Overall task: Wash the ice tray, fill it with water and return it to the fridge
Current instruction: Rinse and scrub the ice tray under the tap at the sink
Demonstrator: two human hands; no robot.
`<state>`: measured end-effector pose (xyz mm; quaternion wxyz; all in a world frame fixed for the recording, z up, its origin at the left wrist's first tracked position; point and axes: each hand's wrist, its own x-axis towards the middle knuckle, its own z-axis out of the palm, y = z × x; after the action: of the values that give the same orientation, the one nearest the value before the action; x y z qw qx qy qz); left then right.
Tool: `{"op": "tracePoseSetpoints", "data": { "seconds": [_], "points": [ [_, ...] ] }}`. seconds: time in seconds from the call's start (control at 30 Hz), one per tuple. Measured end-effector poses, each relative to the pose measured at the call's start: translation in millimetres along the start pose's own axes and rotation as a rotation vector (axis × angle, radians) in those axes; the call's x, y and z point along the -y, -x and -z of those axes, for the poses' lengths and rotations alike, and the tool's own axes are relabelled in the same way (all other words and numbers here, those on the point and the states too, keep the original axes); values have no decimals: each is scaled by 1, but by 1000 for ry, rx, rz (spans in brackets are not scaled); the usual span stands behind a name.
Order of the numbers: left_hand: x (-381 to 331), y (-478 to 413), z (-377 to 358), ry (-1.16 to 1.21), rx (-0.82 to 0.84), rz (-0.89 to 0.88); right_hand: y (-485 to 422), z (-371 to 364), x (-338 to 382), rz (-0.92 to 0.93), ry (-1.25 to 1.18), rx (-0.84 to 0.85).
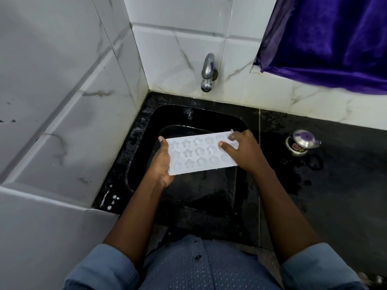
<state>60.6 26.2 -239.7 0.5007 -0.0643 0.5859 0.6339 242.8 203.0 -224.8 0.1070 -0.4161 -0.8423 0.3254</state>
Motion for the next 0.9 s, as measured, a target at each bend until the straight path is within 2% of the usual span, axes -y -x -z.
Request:
{"op": "tracePoseSetpoints", "data": {
  "seconds": [0.13, 0.3, 0.47, 0.67, 0.9],
  "points": [
    [0, 1, 1, 21, 17, -11, 1, -2, -2, 104, 110, -88],
    [-6, 2, 5, 37, 48, -27, 4, -1, 4, 118, 294, -136],
    [-7, 3, 7, 43, 92, -27, 8, 2, 6, 230, 307, -181],
    [-8, 3, 8, 37, 92, -28, 9, 1, 8, 185, 352, -174],
    [-5, 0, 13, 4, 57, -20, 10, 1, 12, 226, 425, -171]
  ]
}}
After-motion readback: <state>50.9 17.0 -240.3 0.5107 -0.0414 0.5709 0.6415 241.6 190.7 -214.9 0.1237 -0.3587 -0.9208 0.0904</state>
